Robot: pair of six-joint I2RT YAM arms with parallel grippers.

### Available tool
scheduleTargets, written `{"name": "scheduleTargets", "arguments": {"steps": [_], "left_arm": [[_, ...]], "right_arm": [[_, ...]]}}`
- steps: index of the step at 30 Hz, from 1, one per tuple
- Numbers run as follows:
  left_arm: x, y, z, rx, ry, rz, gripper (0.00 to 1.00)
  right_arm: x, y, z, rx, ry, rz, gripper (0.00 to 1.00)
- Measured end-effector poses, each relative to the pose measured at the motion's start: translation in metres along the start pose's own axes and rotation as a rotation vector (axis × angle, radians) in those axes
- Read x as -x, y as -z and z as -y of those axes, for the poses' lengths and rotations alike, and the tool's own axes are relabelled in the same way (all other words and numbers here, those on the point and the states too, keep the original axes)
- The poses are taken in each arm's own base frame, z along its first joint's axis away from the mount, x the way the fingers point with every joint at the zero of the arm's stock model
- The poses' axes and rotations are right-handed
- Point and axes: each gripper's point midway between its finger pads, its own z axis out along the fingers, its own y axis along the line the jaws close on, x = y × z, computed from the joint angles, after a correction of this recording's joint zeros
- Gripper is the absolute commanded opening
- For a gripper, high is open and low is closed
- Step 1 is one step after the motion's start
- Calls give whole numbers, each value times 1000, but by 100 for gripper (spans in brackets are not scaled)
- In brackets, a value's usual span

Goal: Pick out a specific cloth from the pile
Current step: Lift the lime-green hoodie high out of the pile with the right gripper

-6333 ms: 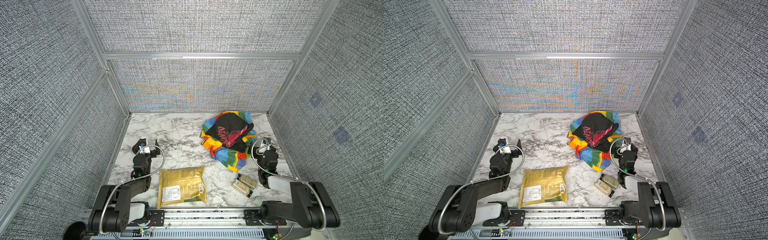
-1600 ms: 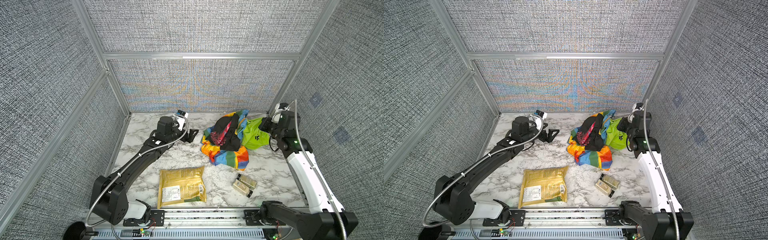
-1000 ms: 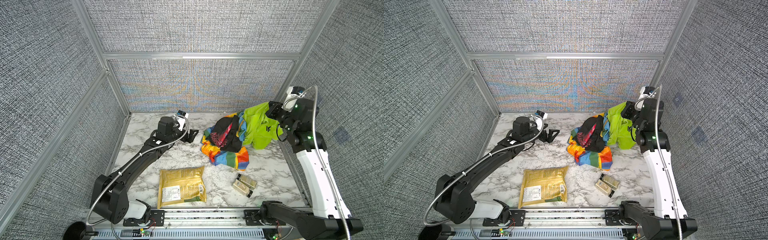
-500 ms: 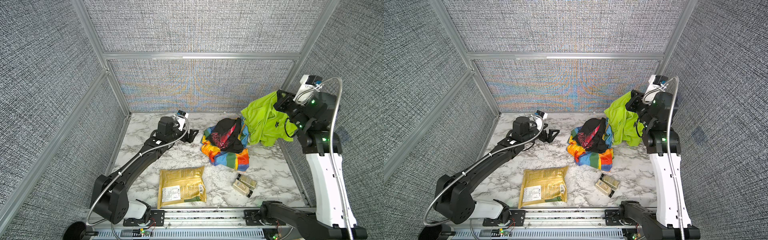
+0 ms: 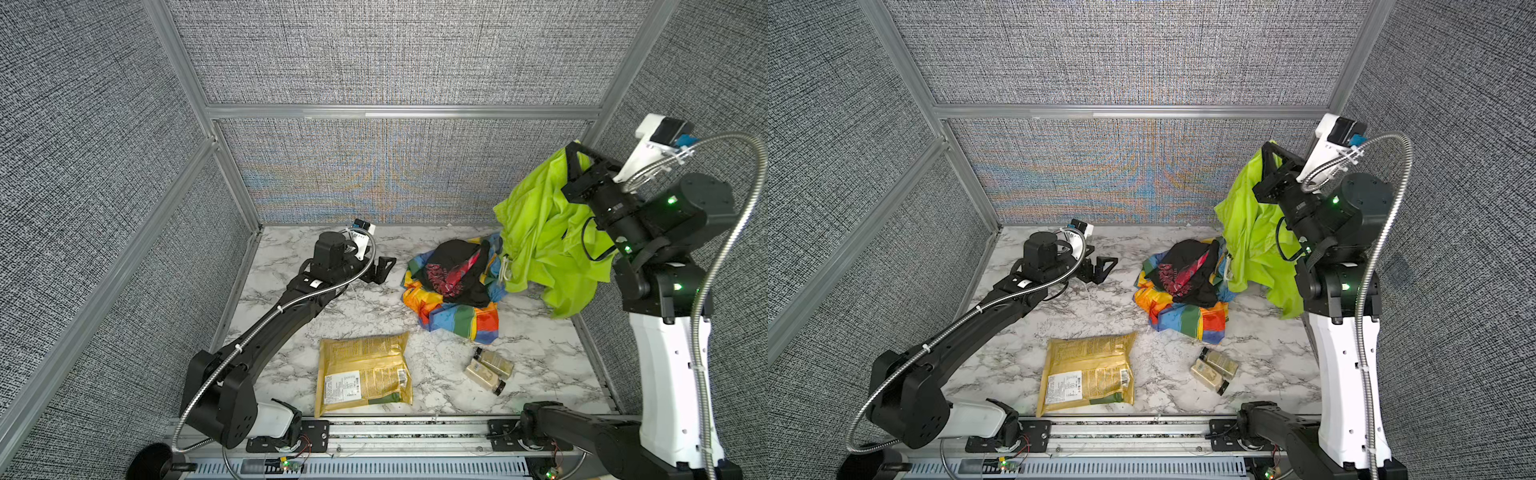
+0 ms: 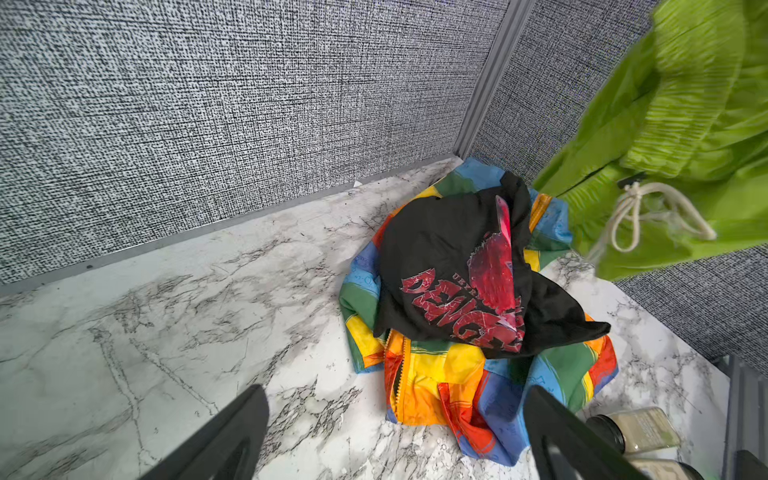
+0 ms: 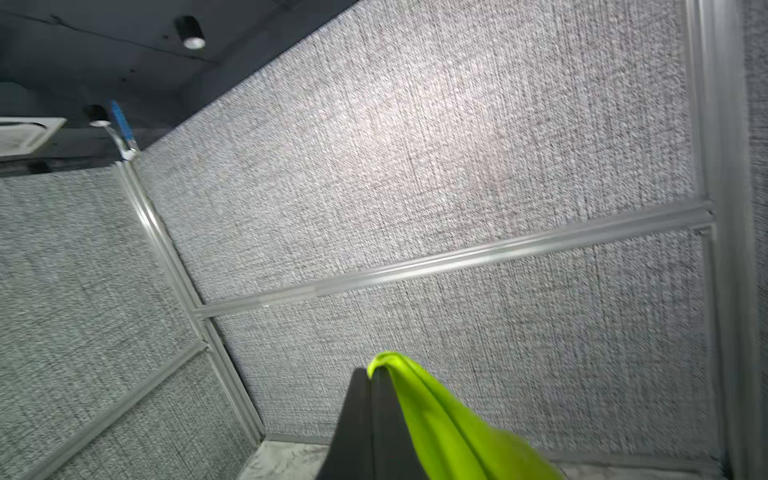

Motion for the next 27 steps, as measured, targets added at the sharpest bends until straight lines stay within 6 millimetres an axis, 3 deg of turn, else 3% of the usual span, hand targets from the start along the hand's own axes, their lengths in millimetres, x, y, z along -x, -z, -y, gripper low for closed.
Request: {"name": "scheduleTargets", "arguments": {"steps": [7,11,17,27], "left_arm": [[9,10,-19,9,45,23,99],[19,21,-31,-2,78,57,99],[30,40,-49,-58,147,117,98],[65,95,-22,-214,20,246,98]], "right_arm": [[31,-9,-43,174,-47,85,0],[35,-21,-70,279,-82,96,0],[10,-47,-110,399,-139,38,0],[-50,-96,-174,552,-162,-66,0]]}}
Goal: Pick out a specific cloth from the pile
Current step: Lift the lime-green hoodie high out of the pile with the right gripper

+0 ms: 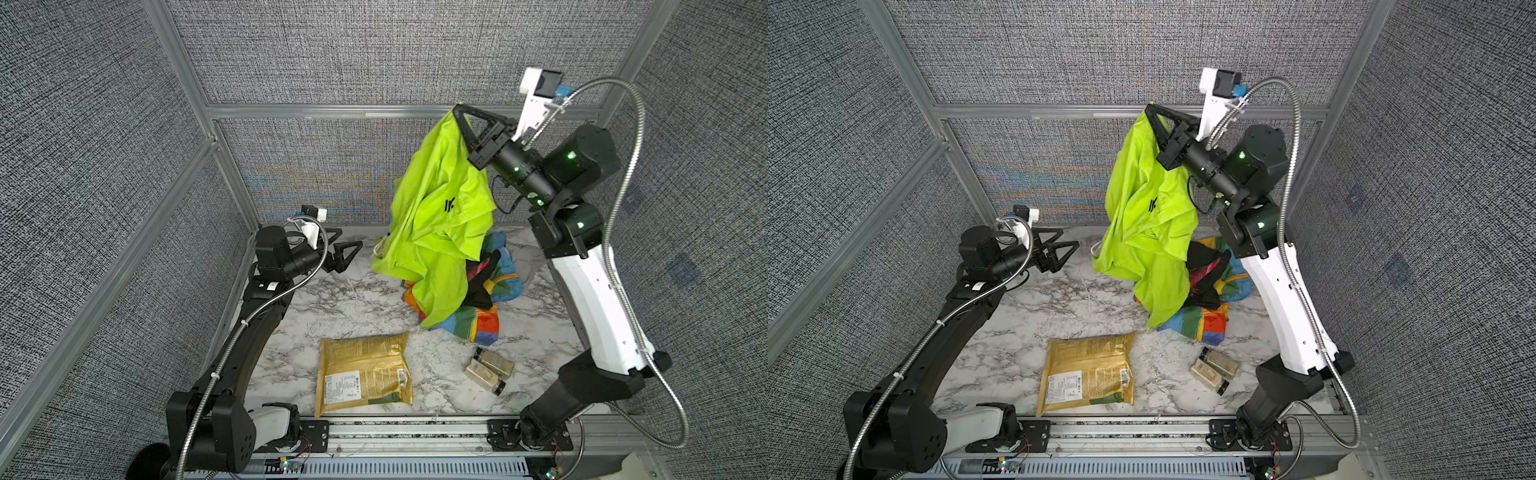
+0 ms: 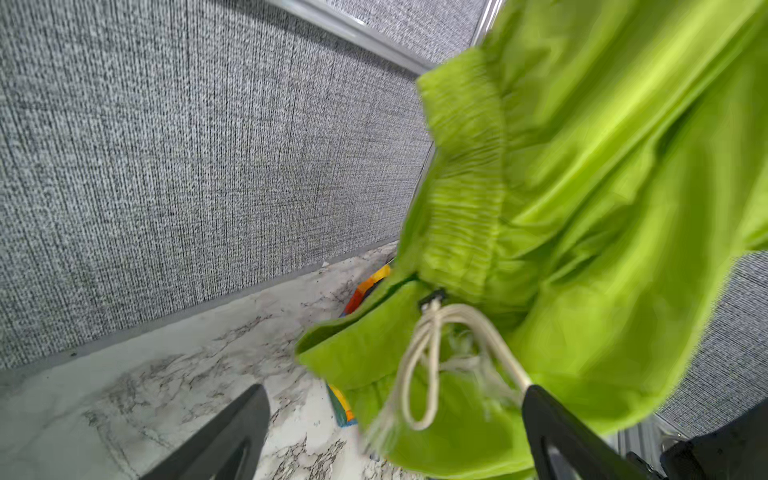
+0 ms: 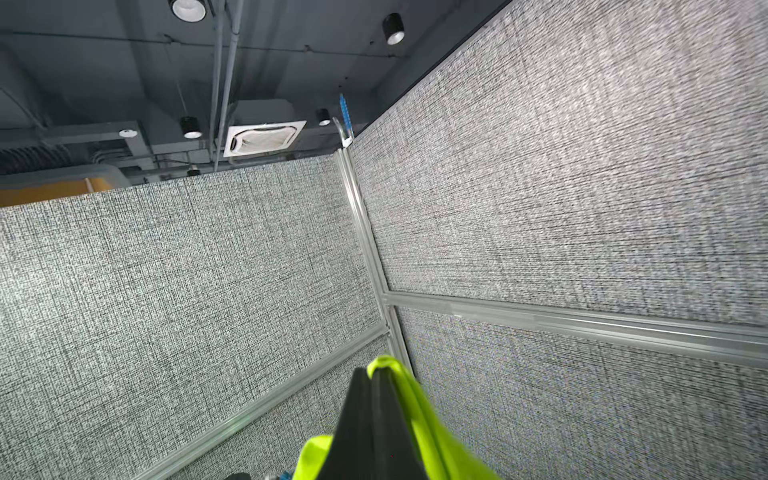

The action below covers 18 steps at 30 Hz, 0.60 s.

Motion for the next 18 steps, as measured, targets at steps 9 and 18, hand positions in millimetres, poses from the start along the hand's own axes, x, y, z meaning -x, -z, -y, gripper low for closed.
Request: {"name": "scheduleTargets", "arguments": {"steps": [9,18], "left_arm": [[19,24,0,23,-78,61,98],[21,28,-3,35,-70,71,98]], "right_arm": [[-47,-50,-22,132,-30,-59,0],[-78,-70,-22,167,-49,-83,0]]}}
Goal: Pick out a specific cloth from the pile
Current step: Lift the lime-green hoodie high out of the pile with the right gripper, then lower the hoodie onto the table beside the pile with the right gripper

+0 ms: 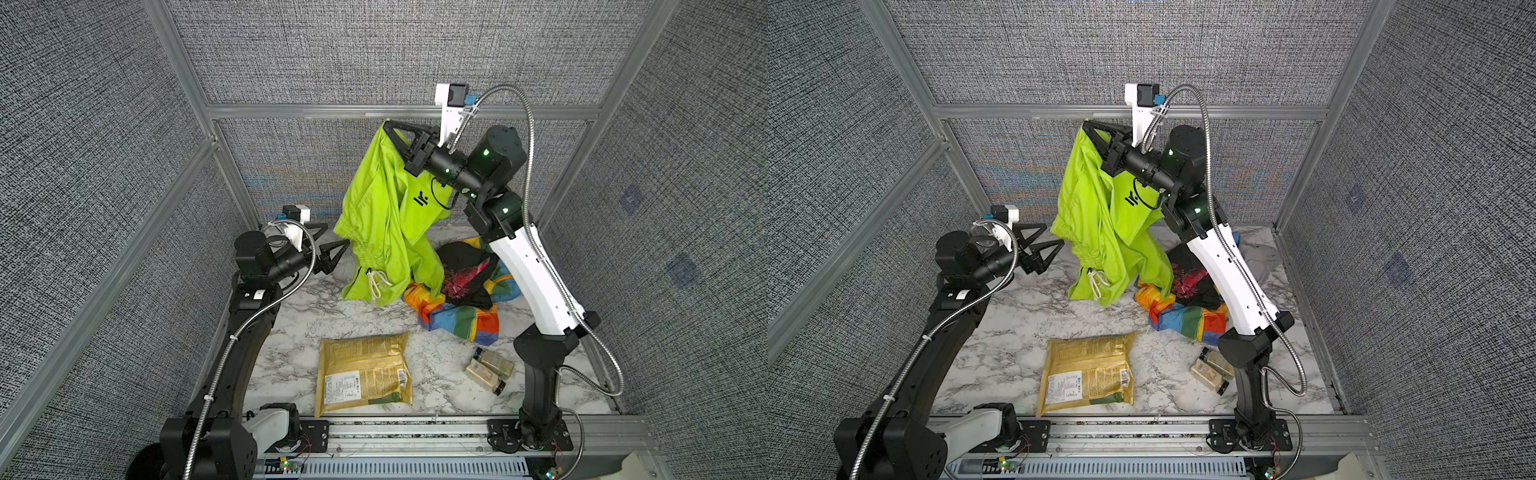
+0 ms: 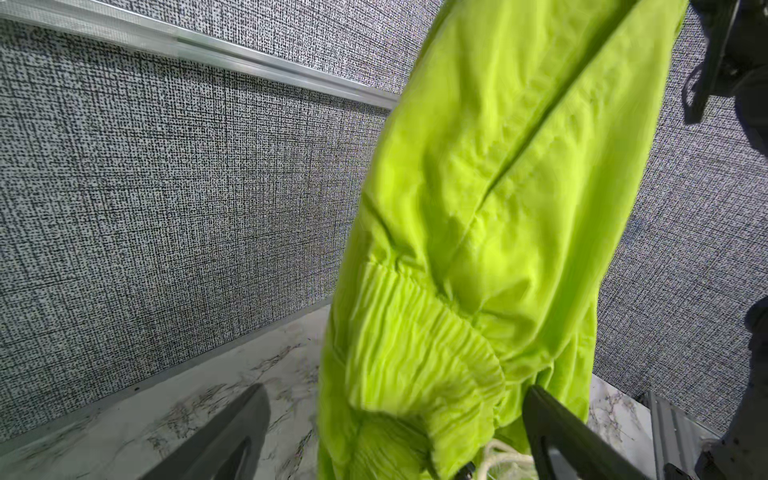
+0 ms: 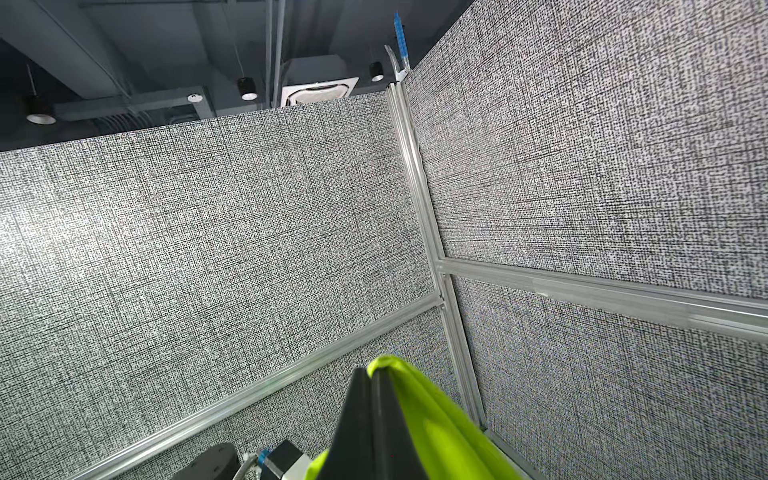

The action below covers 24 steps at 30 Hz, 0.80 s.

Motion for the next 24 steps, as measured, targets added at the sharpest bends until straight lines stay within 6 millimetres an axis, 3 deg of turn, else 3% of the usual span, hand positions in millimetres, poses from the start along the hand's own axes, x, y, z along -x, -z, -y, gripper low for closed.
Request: {"name": "scheduleTargets", "arguments": {"steps": [6,11,18,24], "left_arm": [[-1,-2,-2,-8,17,2,97],[-1,-2,-2,-10,19,6,96],[2,-1,1,-11,11,13,95],[2,0,1,-10,9,14,94]], "right_arm": [[0,-6,0,19,-11,24,0],[-16,-13,3,36,-38,3,0],[-65,-35,14,65,-132,-73,0],[-110,-37,27,40,-192,-171,0]]}}
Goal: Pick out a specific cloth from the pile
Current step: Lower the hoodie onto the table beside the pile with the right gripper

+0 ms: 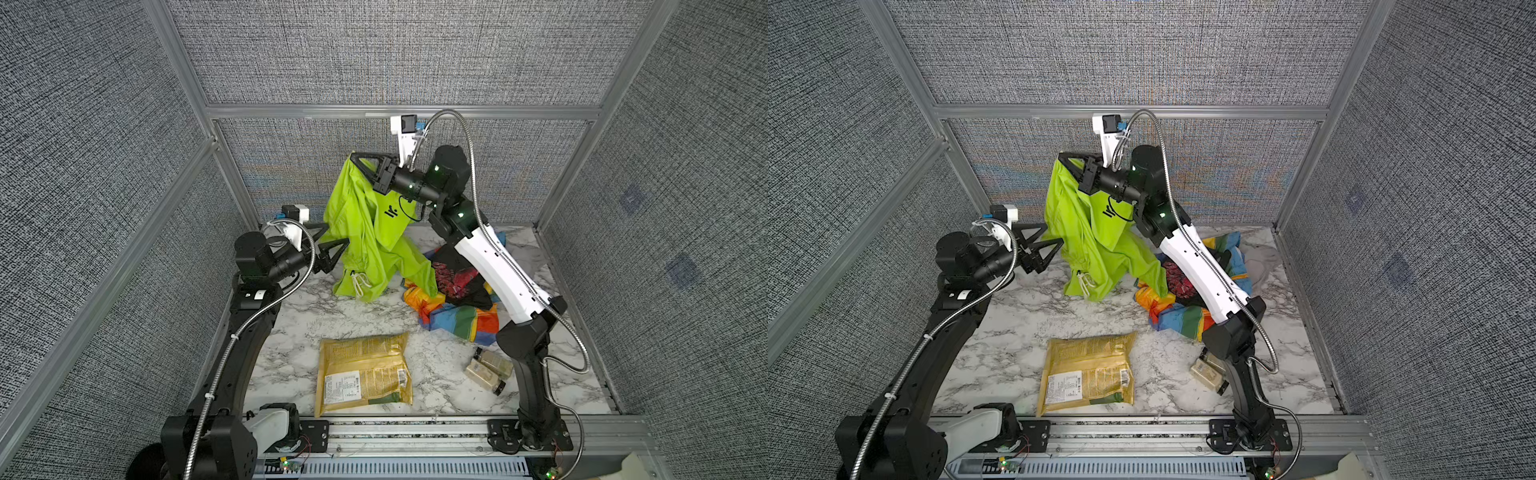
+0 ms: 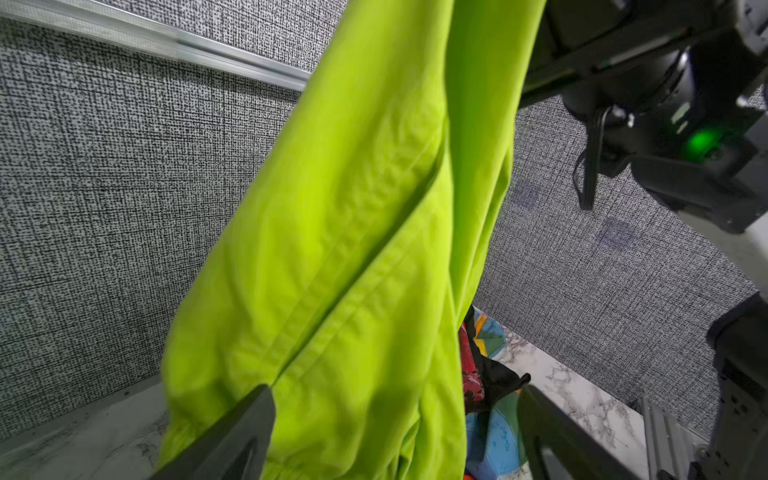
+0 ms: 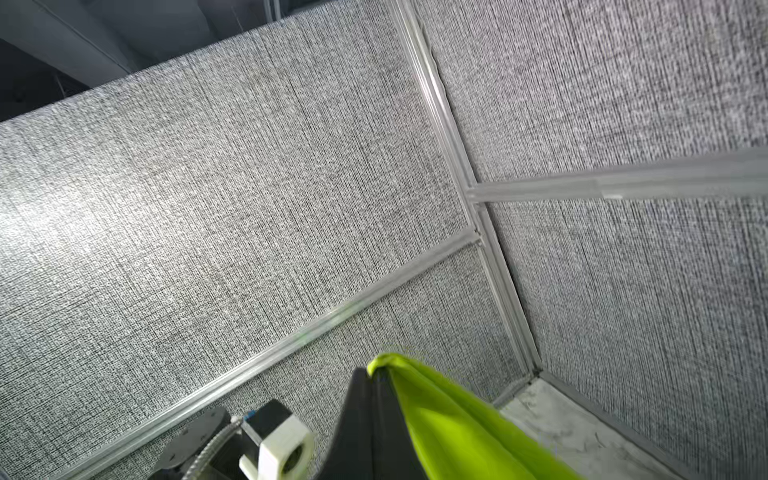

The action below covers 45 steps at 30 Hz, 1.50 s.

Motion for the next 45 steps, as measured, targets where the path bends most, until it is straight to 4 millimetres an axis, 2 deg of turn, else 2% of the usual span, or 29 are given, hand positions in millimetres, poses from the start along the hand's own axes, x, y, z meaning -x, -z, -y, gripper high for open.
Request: {"name": "scheduleTargets", "arguments": {"steps": [4,7,12,17,20,22,23,26,28,30,33,37,41,45], "left_arm": [[0,0,0,0,0,0,93],[0,0,0,1,0,0,93],[-3,-1,-4,10,6,-4,92],[-9,-4,-10,17,22,-17,92],[-15,-7,-15,20,39,-28,92],[-17,-9,-18,22,54,-34,92],[-18,-9,-18,22,59,-36,92],[-19,-9,-19,23,66,-37,92],[-18,-9,-19,22,64,-35,92],[-18,-9,-19,22,64,-34,92],[-19,-9,-19,22,72,-34,92],[-19,-10,-18,21,81,-35,92],[-20,-10,-18,20,84,-35,92],[-18,-10,-18,19,80,-29,92]], "right_arm": [[-45,1,29,-66,-58,-97,0],[-93,3,60,-130,-115,-190,0],[-189,20,111,-277,-216,-372,0],[-288,49,136,-413,-275,-572,1],[-337,65,149,-480,-285,-693,8],[-358,75,160,-525,-283,-765,17],[-365,81,165,-552,-276,-795,26],[-371,97,173,-605,-252,-851,49],[-364,107,173,-626,-228,-858,62],[-347,114,173,-645,-200,-844,73],[-317,124,176,-678,-150,-798,77],[-296,147,190,-754,-117,-769,77],[-294,170,218,-855,-106,-782,77],[-311,183,247,-931,-89,-838,77]]}}
